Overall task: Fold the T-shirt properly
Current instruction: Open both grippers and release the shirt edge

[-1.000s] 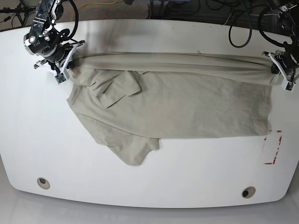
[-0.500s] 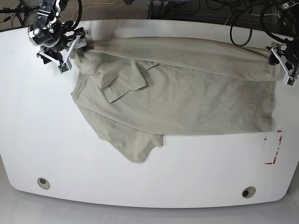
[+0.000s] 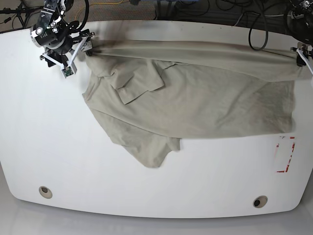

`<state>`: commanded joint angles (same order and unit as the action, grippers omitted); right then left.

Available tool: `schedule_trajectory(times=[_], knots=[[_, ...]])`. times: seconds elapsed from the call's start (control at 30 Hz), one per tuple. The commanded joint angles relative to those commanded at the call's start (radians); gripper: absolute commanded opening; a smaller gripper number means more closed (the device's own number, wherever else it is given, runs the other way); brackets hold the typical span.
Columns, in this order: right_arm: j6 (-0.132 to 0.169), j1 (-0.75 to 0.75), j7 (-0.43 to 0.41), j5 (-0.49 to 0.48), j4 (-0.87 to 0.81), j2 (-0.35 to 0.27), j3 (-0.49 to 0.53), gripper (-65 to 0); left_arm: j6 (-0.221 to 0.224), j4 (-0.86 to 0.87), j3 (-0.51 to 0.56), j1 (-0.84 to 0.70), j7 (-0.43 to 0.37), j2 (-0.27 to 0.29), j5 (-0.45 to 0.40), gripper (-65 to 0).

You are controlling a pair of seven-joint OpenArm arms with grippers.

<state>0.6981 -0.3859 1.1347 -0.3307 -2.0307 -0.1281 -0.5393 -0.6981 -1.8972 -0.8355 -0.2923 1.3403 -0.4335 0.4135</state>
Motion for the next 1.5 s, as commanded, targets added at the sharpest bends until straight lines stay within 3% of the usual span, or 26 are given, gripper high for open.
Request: schedule_trajectory(times=[0.23, 0.73, 0.9, 1.07, 1.2, 1.37, 1.5], knots=[[0.000, 0.018, 0.005, -0.107, 0.003, -0.006, -0.055, -17.9, 0.000, -0.037, -0.003, 0.000, 0.000, -0.028, 0.002, -27.6], [0.000, 0.017, 0.005, -0.106, 0.006, -0.002, -0.054, -22.7, 0.000, -0.029, 0.025, -0.043, 0.000, -0.015, 0.005, -28.6], [0.000, 0.017, 0.005, -0.106, 0.006, -0.002, -0.052, -22.7, 0.000, -0.029, 0.018, -0.077, 0.000, -0.012, 0.103, -35.8], [0.000, 0.021, 0.005, -0.106, 0.006, -0.006, -0.052, -22.7, 0.000, -0.026, 0.017, -0.106, 0.015, -0.015, 0.265, -35.0], [0.000, 0.023, 0.005, -0.106, 0.006, -0.008, -0.052, -22.7, 0.000, -0.023, 0.017, -0.129, 0.018, -0.015, 0.338, -35.0], [0.000, 0.023, 0.005, -0.106, 0.006, -0.008, -0.054, -22.7, 0.000, -0.023, 0.000, -0.109, 0.015, 0.000, 0.275, -36.4], [0.000, 0.029, -0.002, -0.110, 0.005, -0.008, -0.054, -22.7, 0.000, -0.021, -0.006, -0.043, 0.015, 0.052, 0.172, -36.2]])
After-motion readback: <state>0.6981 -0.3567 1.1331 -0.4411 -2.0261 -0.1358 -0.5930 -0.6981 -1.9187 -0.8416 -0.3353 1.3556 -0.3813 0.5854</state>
